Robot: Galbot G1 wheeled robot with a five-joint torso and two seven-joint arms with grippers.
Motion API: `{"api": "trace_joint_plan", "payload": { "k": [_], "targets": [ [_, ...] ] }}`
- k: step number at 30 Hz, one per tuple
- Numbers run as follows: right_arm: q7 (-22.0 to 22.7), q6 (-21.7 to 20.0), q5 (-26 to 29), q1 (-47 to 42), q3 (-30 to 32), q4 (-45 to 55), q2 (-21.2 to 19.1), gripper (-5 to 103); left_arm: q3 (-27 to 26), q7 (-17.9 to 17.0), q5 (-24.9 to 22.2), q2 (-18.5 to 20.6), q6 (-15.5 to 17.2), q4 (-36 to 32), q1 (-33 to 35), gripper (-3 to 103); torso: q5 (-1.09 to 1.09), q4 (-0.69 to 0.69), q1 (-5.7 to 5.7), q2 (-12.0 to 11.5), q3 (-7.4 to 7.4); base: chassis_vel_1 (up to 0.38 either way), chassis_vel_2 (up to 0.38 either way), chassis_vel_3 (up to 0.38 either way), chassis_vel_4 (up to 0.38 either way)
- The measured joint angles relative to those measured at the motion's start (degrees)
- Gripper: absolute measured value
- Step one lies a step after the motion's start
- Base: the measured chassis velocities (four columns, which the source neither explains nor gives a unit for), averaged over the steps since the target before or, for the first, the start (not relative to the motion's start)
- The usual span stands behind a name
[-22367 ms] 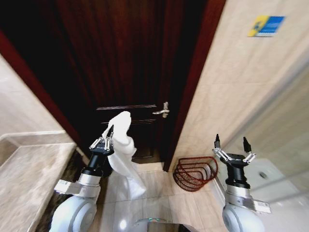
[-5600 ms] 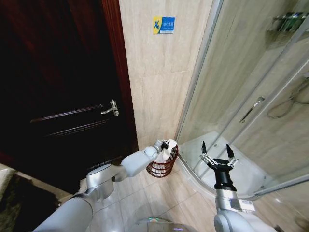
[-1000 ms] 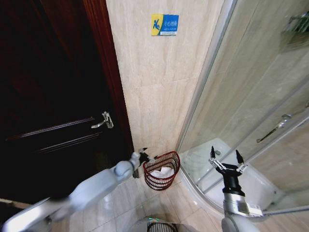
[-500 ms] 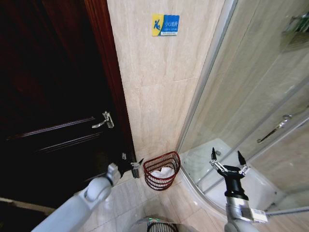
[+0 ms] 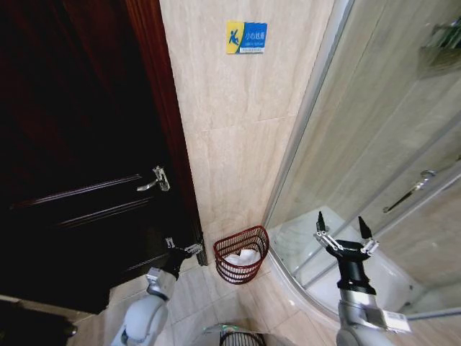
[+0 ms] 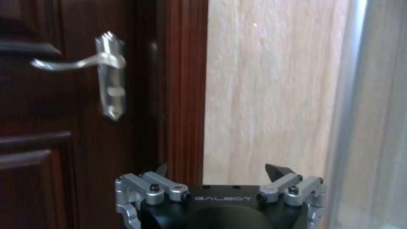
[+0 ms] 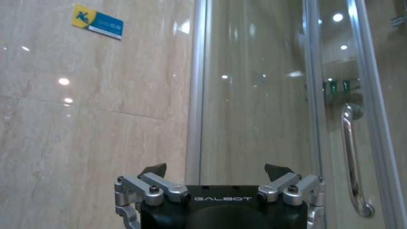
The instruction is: Discard the used towel into the hamper.
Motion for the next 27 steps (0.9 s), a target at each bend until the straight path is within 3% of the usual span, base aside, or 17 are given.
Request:
{"api": "trace_joint_plan", "payload": {
  "k": [6,10,27],
  "targets": [
    [-0.1,0.7,1.0,-0.6,0.3,0.6,-1.0,100,-1.3,-0.5,2.8,-7.8,-2.8,-2.0,1.5,100,0.01,0.0,0.0,0.0,0.0,0.0,0.0,0.0,0.0],
    [-0.4,0.9,1.5,-0.8,0.1,0.7,-1.6,100,-1.3,-1.0,3.6,-10.5,-3.0,-3.1,1.3,100,0.01,0.0,0.0,0.0,0.0,0.0,0.0,0.0,0.0],
    [-0.5,0.3,2.8,-0.4,0.3,1.3,-3.1,100,-4.5,-1.0,2.0,-6.8,-0.8,-6.0,-2.0,100,-0.01,0.0,0.0,0.0,0.0,0.0,0.0,0.0,0.0]
  ]
}}
